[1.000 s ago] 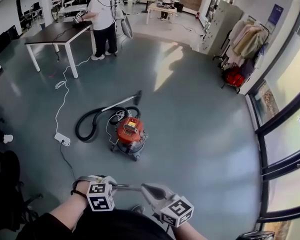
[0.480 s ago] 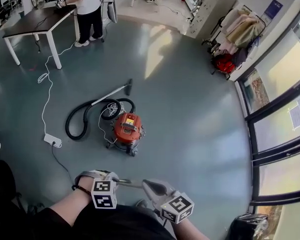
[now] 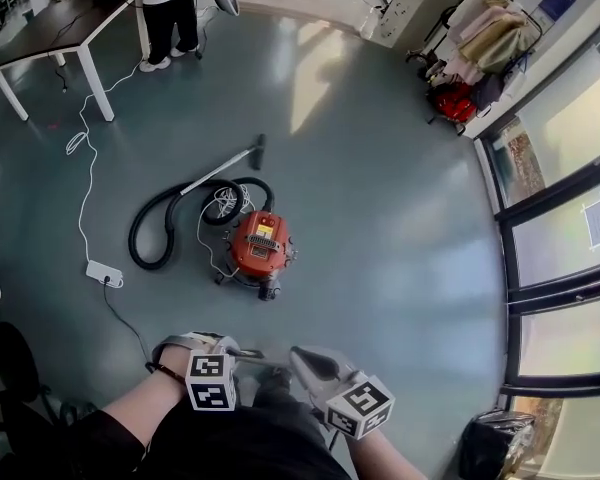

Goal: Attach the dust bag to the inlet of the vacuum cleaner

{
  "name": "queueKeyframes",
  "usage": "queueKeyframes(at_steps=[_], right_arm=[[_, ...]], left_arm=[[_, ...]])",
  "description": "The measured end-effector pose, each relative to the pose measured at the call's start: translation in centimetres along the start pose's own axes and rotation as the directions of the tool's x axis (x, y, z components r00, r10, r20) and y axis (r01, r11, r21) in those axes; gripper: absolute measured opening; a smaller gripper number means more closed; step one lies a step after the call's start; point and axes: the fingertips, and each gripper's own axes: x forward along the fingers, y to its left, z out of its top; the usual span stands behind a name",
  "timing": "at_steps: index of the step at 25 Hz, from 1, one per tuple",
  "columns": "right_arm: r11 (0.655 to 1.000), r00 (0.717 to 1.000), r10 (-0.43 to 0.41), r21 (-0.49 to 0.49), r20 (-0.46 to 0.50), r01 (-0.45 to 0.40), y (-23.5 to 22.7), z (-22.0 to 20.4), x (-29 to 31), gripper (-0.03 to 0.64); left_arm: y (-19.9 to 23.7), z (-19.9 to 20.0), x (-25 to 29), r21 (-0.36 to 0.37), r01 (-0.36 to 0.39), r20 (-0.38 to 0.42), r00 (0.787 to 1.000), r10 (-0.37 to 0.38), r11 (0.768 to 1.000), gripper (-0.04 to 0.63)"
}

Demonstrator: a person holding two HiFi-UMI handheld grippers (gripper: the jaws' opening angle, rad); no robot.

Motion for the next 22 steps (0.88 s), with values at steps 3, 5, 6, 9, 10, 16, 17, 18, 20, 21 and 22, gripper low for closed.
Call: queueKeyframes(at_steps=[3, 5, 6, 9, 10, 16, 17, 18, 20, 21, 22], right_arm=[[1.000, 1.000, 0.015, 0.010, -0.011, -0.014, -2.0, -0.9, 0.2, -0.006], [0.999, 0.999, 0.028, 0.020, -0.020, -0.028, -3.6, -1.7, 0.4, -0.006], [0.999, 0.999, 0.037, 0.024, -0.026, -0.037, -4.4, -2.0, 0.4, -0.006], [0.997, 0.997, 0.069, 0.027, -0.044, -0.067, -6.6, -2.5, -0.1, -0.006], [0.997, 0.996, 0.078, 0.028, -0.048, -0.076, -7.3, -2.7, -0.3, -0.006], [0.993, 0.990, 0.120, 0.028, -0.078, -0.118, -11.6, -4.3, -1.4, -0.006], [0.992, 0.988, 0.126, 0.030, -0.084, -0.124, -12.0, -4.7, -1.4, -0.007], [0.991, 0.987, 0.132, 0.032, -0.090, -0.130, -12.3, -5.0, -1.4, -0.008], [0.990, 0.985, 0.139, 0.039, -0.099, -0.136, -12.9, -5.8, -0.9, -0.006], [0.990, 0.985, 0.138, 0.042, -0.102, -0.135, -13.1, -6.2, -0.6, -0.008], [0.990, 0.985, 0.134, 0.045, -0.104, -0.130, -13.4, -6.6, -0.2, -0.006]], left_arm=[[0.2, 0.5, 1.7, -0.020, 0.007, -0.009, 1.000, -0.007, 1.000, 0.038], [0.5, 0.9, 3.0, -0.031, 0.009, -0.017, 1.000, -0.009, 0.999, 0.038], [0.7, 1.1, 3.6, -0.036, 0.007, -0.023, 1.000, -0.008, 0.999, 0.038], [1.3, 2.1, 5.3, -0.049, -0.014, -0.041, 0.999, 0.012, 0.999, 0.038], [1.4, 2.4, 5.9, -0.055, -0.021, -0.045, 0.999, 0.019, 0.998, 0.038], [2.4, 3.7, 10.1, -0.099, -0.066, -0.078, 0.995, 0.058, 0.993, 0.038], [2.6, 3.8, 10.6, -0.104, -0.069, -0.080, 0.995, 0.061, 0.992, 0.038], [2.7, 3.9, 11.1, -0.109, -0.071, -0.081, 0.995, 0.062, 0.992, 0.038], [3.1, 3.8, 12.2, -0.116, -0.066, -0.079, 0.995, 0.057, 0.991, 0.038], [3.3, 3.6, 12.8, -0.116, -0.065, -0.076, 0.996, 0.056, 0.991, 0.038], [3.7, 3.3, 13.4, -0.112, -0.066, -0.074, 0.996, 0.058, 0.992, 0.038]])
